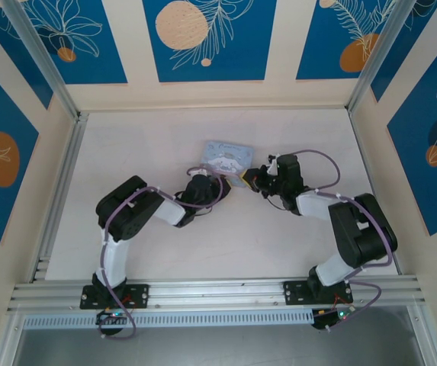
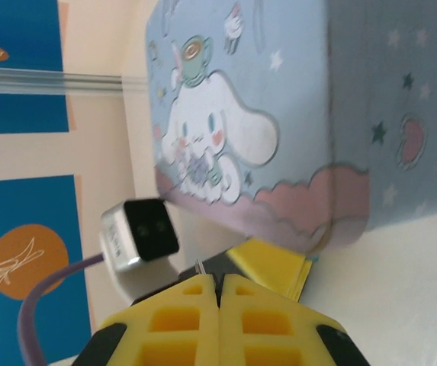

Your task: Unlock the padlock with the key

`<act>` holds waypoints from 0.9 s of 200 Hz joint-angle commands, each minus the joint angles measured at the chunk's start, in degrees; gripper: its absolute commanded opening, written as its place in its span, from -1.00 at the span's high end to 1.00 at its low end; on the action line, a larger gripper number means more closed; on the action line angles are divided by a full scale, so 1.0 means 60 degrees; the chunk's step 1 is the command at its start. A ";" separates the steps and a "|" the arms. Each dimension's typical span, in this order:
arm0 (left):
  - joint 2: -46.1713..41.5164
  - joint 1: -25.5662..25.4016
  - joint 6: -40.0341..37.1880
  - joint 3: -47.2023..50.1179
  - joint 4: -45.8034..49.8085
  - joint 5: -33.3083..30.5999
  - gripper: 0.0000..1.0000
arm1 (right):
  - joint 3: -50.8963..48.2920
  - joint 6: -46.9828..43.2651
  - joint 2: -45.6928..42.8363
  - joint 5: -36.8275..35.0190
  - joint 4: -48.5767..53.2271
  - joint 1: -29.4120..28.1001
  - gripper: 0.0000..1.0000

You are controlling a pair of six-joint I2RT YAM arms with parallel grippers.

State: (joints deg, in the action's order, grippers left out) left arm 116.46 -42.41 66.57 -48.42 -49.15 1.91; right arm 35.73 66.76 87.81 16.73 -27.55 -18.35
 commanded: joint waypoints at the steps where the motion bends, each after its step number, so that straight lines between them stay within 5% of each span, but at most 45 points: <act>1: -0.0258 0.0260 0.0465 0.0160 0.1077 0.1127 1.00 | -0.0528 -0.0184 -0.0603 0.0653 0.0328 0.0032 1.00; 57: -0.1033 0.0888 0.0820 0.0268 0.1746 0.2910 1.00 | -0.2009 -0.0026 -0.1487 0.1411 -0.0168 -0.0033 1.00; 180: -0.2423 0.1197 0.2060 0.0743 0.0971 0.4607 1.00 | -0.2852 0.1294 -0.2471 0.0953 -0.0141 -0.0777 1.00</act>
State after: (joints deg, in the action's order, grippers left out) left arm 104.64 -35.73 76.60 -44.49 -38.28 26.24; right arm 19.00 71.37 75.18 23.38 -27.81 -22.22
